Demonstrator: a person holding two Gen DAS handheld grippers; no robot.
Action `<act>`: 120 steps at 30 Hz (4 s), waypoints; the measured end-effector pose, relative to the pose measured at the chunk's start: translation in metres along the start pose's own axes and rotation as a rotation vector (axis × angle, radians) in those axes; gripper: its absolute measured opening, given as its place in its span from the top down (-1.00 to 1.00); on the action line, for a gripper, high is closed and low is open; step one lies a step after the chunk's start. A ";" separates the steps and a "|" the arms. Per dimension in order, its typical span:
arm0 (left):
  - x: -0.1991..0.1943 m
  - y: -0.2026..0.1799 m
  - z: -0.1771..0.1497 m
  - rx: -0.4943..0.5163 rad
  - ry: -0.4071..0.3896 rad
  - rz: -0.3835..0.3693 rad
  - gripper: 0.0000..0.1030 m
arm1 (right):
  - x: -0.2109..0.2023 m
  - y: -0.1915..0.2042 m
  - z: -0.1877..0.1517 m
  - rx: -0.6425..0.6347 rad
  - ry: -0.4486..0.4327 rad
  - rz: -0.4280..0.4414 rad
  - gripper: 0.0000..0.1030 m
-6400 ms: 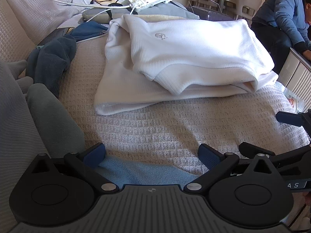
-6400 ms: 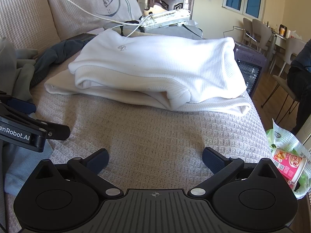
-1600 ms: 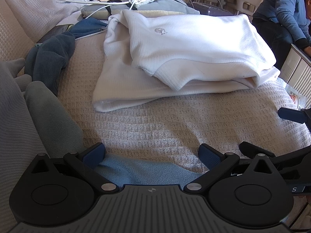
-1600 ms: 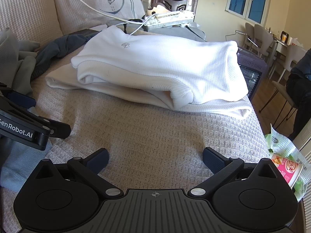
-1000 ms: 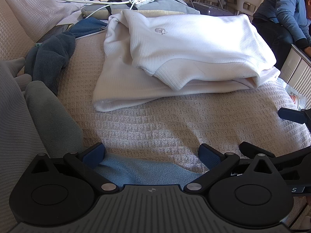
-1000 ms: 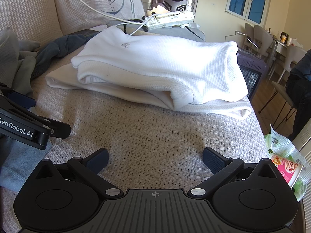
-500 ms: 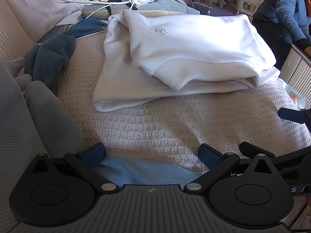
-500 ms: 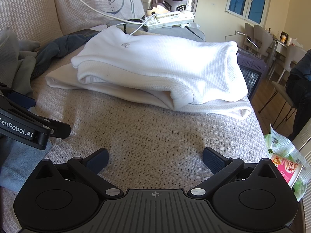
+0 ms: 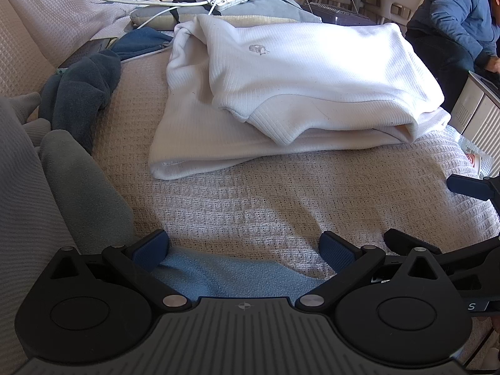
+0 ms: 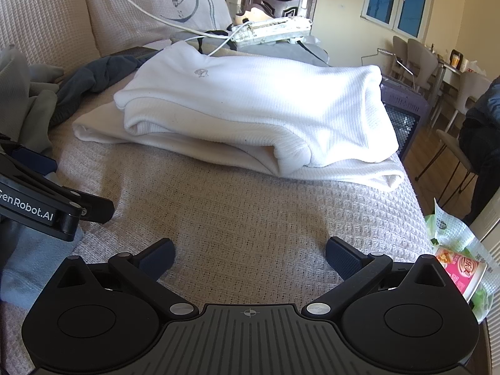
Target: Fold clothes
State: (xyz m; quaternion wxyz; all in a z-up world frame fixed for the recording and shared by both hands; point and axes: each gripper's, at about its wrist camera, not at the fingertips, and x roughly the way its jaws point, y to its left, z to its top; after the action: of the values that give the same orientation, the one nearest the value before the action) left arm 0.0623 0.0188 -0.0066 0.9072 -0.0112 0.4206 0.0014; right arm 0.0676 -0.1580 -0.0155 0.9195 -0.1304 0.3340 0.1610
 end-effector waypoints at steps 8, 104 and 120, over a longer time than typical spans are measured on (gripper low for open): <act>-0.008 0.000 0.004 -0.035 -0.001 0.013 -1.00 | 0.001 -0.004 0.002 0.019 0.020 0.020 -1.00; -0.236 0.000 0.057 -0.012 -0.370 -0.482 0.93 | -0.142 -0.091 0.059 0.262 -0.022 0.788 -0.70; -0.179 -0.044 0.155 0.165 -0.367 -0.293 0.75 | -0.123 -0.127 0.157 0.035 -0.381 0.239 0.84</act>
State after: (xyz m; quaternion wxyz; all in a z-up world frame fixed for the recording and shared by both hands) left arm 0.0659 -0.0202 0.2311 0.9568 0.0026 0.2414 -0.1623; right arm 0.1169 -0.2457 0.1988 0.9425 -0.0410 0.1701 0.2848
